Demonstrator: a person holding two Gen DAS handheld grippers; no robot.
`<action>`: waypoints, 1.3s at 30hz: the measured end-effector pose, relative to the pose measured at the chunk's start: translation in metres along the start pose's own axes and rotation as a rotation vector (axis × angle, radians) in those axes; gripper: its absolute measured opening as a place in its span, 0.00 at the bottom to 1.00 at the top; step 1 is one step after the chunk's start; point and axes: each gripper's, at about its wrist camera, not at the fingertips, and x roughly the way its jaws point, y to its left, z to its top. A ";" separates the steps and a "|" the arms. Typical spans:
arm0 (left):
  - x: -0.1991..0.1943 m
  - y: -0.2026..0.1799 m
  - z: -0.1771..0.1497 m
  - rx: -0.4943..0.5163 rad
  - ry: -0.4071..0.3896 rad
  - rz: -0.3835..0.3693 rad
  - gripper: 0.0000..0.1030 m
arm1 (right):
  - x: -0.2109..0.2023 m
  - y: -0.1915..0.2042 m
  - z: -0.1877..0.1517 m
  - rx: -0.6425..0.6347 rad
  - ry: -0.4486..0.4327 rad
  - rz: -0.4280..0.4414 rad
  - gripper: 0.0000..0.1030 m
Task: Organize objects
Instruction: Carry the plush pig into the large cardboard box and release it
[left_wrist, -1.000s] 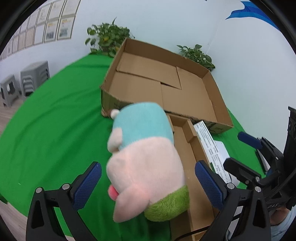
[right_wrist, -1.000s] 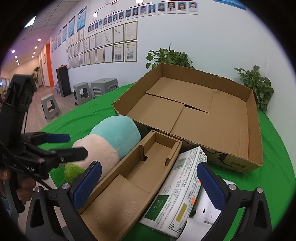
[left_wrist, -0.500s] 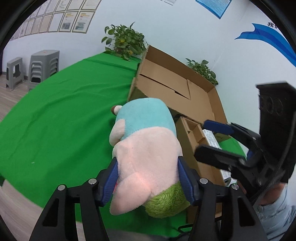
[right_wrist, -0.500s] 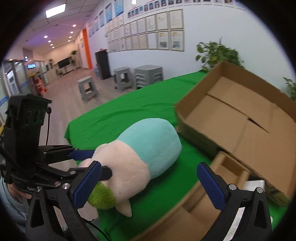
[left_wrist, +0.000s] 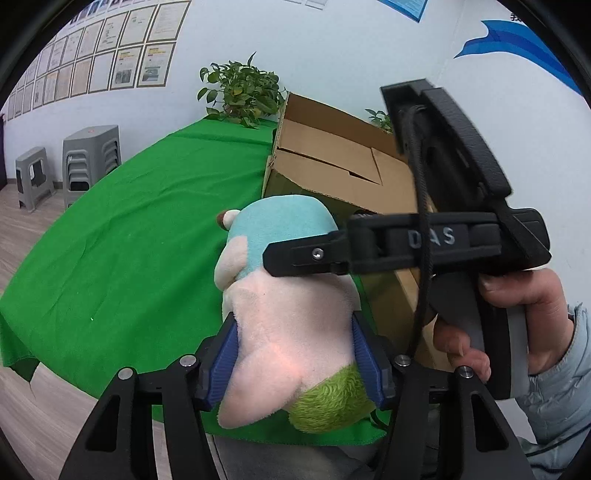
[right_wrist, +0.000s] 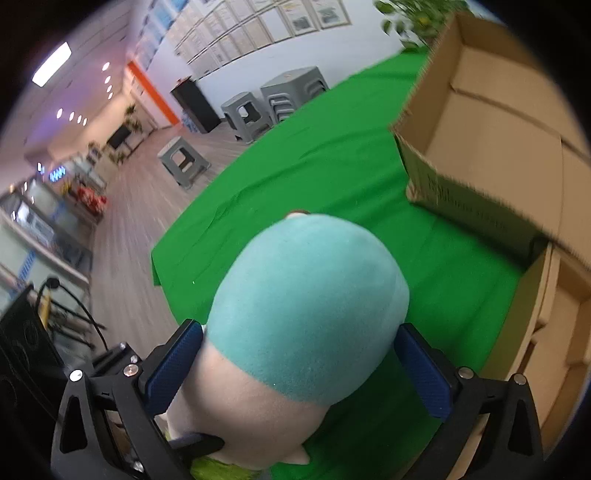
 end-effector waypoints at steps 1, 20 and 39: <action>0.001 -0.003 0.000 0.008 -0.005 0.005 0.52 | 0.000 0.001 -0.002 0.007 -0.007 0.002 0.99; 0.073 -0.101 0.180 0.370 -0.241 0.034 0.48 | -0.098 -0.061 0.080 0.012 -0.437 0.051 0.75; 0.316 -0.059 0.329 0.339 -0.095 0.069 0.50 | -0.047 -0.142 0.154 0.040 -0.375 0.068 0.74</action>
